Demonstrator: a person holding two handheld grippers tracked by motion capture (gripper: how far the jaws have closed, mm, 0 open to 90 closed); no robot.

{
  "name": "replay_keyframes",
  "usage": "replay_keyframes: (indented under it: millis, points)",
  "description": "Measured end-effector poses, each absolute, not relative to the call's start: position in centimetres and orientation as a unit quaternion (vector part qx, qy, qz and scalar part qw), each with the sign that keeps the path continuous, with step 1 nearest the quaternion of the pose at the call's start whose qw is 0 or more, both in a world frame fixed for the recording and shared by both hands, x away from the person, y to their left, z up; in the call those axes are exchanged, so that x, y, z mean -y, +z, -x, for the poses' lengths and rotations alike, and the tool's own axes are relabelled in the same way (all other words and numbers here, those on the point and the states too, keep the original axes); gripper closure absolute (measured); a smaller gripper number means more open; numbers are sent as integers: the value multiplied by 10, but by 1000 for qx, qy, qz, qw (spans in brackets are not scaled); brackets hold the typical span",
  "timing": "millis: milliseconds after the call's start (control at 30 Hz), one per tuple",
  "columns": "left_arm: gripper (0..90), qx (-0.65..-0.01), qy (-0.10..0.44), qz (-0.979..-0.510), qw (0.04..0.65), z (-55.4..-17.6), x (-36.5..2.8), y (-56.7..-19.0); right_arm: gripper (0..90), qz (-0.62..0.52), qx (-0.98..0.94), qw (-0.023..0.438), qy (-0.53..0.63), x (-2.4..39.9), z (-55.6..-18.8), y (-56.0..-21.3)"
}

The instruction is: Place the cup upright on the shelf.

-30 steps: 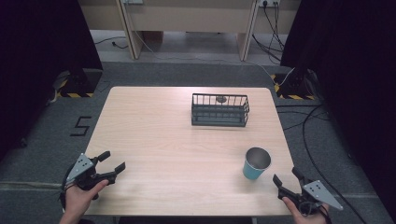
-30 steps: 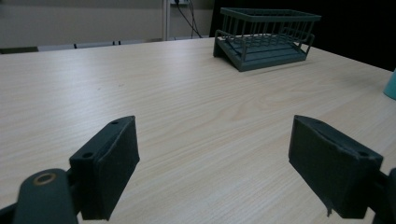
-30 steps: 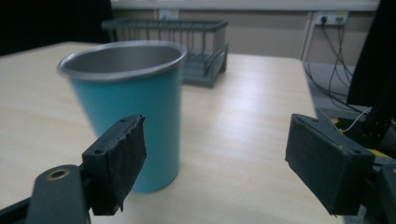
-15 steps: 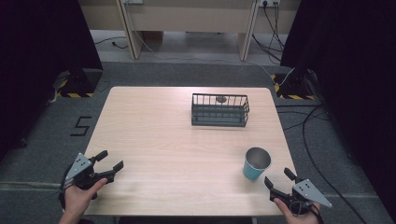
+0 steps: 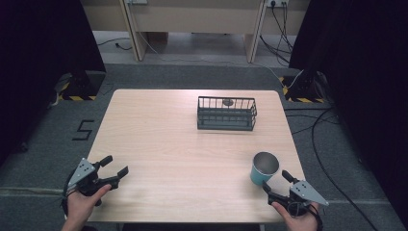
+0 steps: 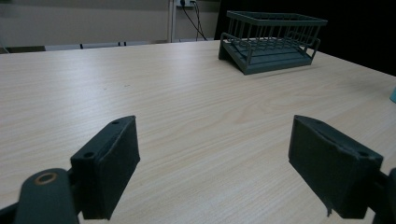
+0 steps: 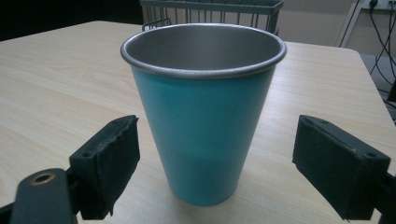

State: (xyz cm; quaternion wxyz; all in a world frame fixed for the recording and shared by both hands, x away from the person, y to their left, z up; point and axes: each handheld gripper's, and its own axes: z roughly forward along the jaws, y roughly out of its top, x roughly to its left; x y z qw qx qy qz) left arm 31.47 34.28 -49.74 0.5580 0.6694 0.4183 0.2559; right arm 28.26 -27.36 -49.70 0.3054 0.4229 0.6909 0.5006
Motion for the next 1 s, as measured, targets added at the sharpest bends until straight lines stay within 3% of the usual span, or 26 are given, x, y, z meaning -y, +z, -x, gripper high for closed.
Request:
replay_keyframes:
  millis: [1000]
  points:
    - [158,-418,253,-670,558,-314,-342,-498,153,-410,-700,295,506,246,-321,-497]
